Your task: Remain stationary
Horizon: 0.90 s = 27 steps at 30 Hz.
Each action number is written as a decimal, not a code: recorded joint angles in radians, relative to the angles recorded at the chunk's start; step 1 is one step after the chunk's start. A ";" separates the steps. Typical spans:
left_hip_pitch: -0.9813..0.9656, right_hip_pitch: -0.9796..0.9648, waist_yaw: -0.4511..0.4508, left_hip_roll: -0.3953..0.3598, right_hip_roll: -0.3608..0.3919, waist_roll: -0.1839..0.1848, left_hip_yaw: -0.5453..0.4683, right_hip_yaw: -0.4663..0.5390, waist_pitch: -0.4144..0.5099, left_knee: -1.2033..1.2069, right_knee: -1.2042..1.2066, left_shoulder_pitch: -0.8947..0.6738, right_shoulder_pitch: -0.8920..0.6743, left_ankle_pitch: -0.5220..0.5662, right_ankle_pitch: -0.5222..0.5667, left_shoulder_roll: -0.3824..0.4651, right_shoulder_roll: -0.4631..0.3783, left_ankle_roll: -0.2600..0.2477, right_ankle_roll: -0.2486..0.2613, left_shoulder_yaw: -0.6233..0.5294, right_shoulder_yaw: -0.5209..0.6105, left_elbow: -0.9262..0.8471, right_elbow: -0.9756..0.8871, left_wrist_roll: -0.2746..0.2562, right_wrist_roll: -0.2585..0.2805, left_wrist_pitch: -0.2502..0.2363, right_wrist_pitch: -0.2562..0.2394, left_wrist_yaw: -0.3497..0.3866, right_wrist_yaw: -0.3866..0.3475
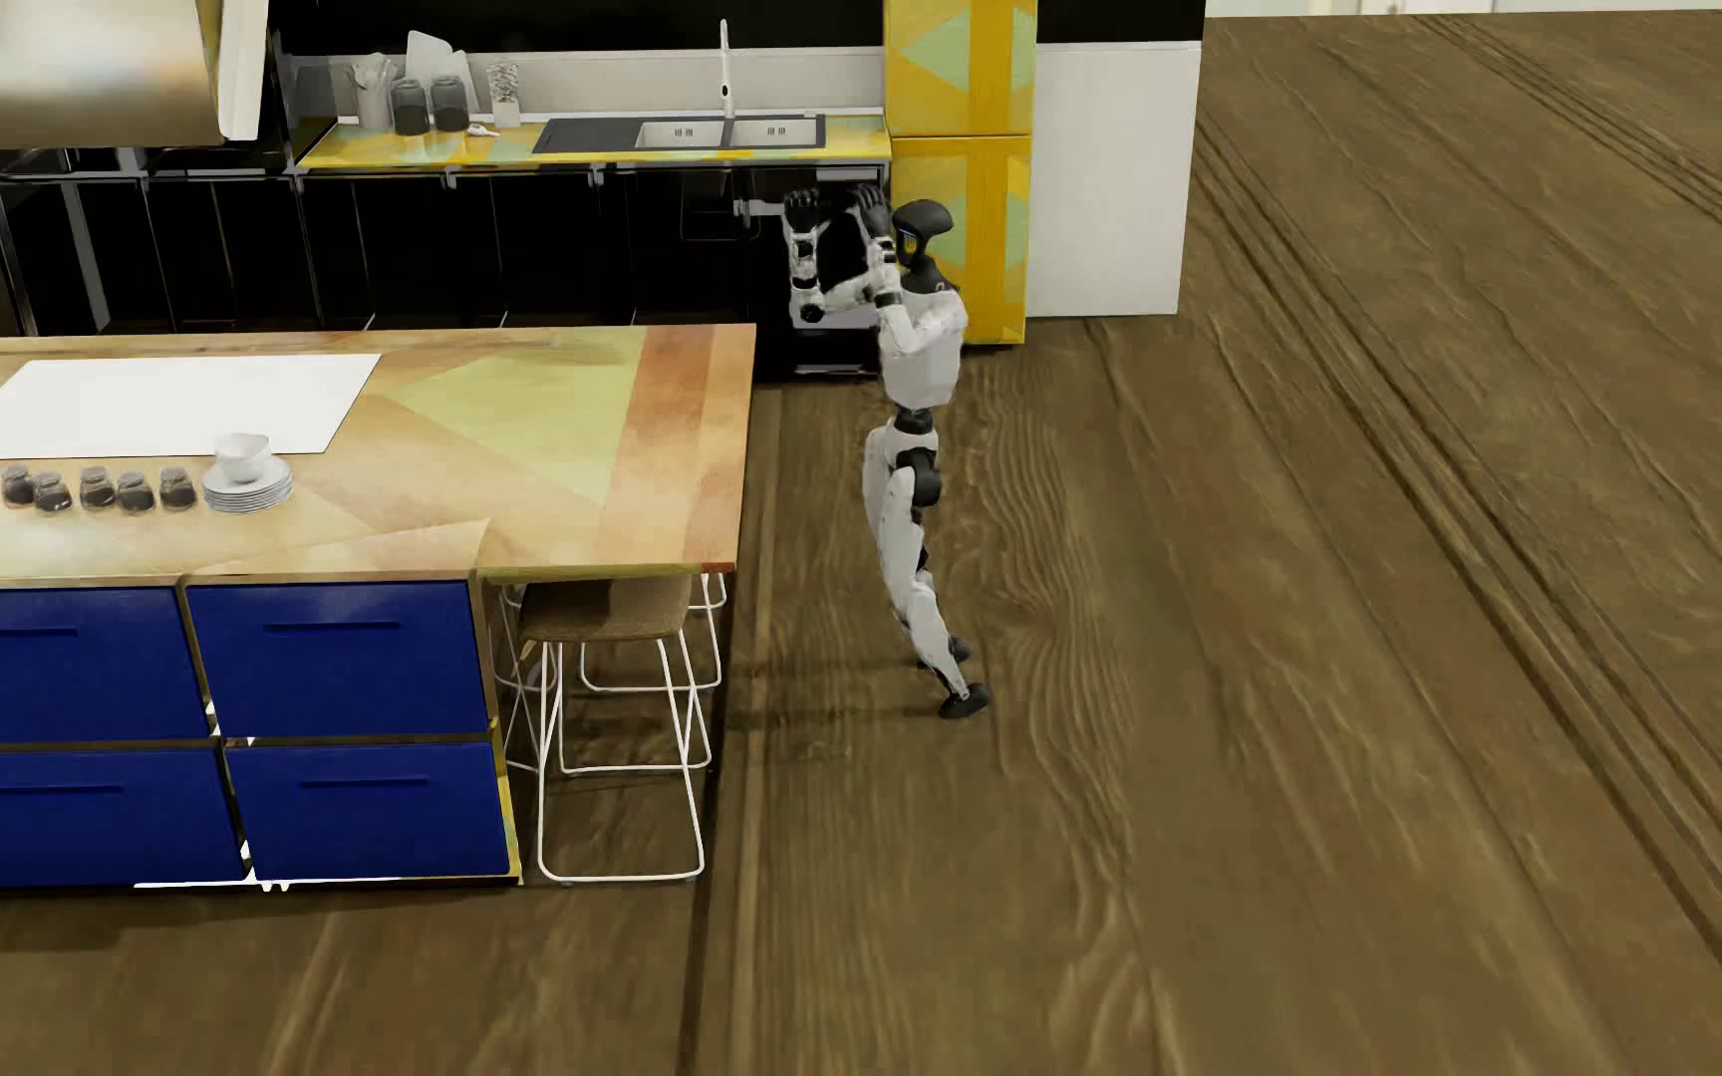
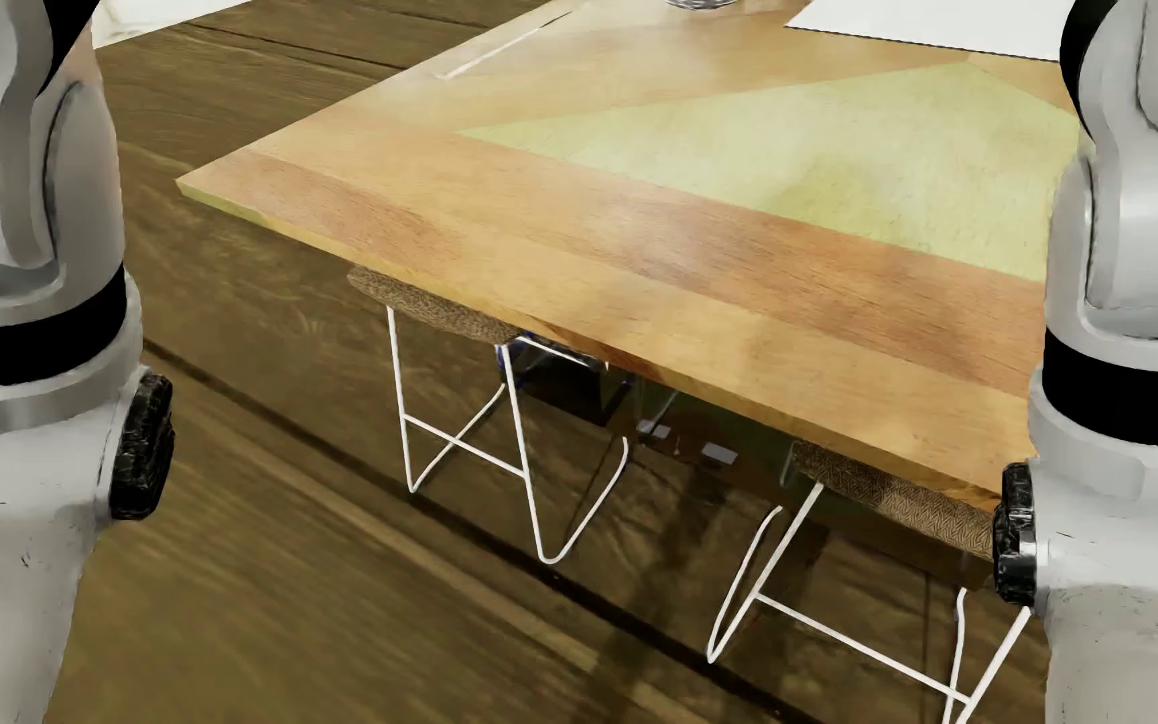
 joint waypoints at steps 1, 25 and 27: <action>-0.005 -0.006 0.001 -0.001 -0.001 -0.004 0.000 0.000 0.005 0.004 0.013 -0.004 -0.009 0.000 -0.014 0.002 -0.001 0.000 0.000 0.005 0.000 0.004 -0.016 0.000 0.000 0.000 0.000 0.000 0.000; -0.052 -0.059 -0.064 -0.003 -0.010 -0.007 0.000 0.000 -0.016 -0.021 -0.038 1.073 0.758 0.098 0.103 0.134 -0.001 0.000 0.000 -0.132 0.240 -0.166 -0.240 0.000 0.000 0.000 0.000 0.000 0.000; -0.081 -0.071 -0.075 -0.011 -0.017 0.010 0.000 0.000 -0.021 -0.018 -0.056 1.378 1.055 0.124 0.160 0.074 0.063 0.000 0.000 -0.228 0.336 0.043 -0.038 0.000 0.000 0.000 0.000 0.000 0.000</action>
